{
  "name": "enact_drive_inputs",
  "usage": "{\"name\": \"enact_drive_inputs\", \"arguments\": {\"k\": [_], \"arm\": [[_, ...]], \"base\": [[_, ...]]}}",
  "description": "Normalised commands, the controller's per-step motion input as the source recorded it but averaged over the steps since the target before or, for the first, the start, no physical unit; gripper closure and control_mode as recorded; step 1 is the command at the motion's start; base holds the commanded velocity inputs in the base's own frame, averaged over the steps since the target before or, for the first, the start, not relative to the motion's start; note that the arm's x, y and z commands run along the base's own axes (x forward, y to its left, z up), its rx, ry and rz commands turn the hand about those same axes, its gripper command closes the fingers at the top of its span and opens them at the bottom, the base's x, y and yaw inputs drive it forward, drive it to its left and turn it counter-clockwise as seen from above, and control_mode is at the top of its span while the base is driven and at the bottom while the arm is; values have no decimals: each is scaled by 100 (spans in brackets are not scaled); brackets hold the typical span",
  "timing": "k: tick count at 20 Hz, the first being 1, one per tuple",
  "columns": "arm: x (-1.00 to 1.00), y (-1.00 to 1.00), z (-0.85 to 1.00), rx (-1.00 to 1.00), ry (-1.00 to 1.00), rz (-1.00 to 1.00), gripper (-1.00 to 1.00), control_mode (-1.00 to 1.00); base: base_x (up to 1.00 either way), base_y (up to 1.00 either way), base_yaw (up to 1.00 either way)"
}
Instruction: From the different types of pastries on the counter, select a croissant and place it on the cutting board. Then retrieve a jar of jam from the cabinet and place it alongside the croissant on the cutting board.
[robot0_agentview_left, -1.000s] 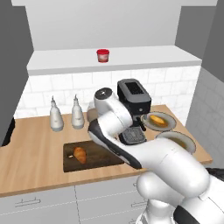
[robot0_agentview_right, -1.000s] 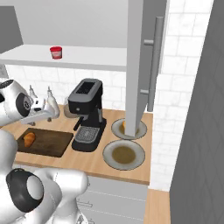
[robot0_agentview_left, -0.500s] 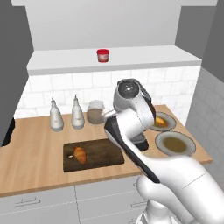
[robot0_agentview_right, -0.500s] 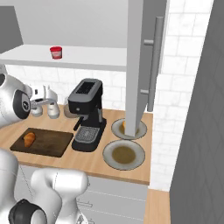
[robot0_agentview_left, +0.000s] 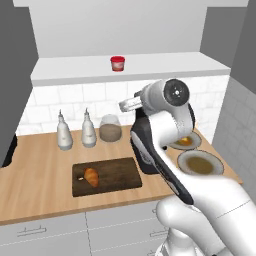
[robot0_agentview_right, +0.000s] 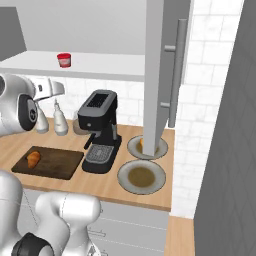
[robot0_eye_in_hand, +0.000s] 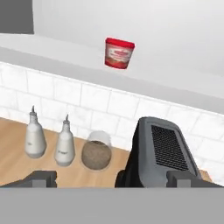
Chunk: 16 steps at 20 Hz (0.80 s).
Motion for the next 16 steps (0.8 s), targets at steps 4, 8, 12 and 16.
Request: {"name": "enact_drive_inputs", "arguments": {"k": [4, 8, 12, 16], "arm": [[-6, 0, 61, 8, -39, 10, -100, -100], [5, 0, 57, 3, -29, 9, -100, -100], [11, 0, 28, 1, -7, 8, -100, -100], [0, 3, 4, 2, 0, 1, -100, -100]], "base": [[0, 0, 0], [0, 0, 0], [0, 0, 0], [0, 0, 0]]}}
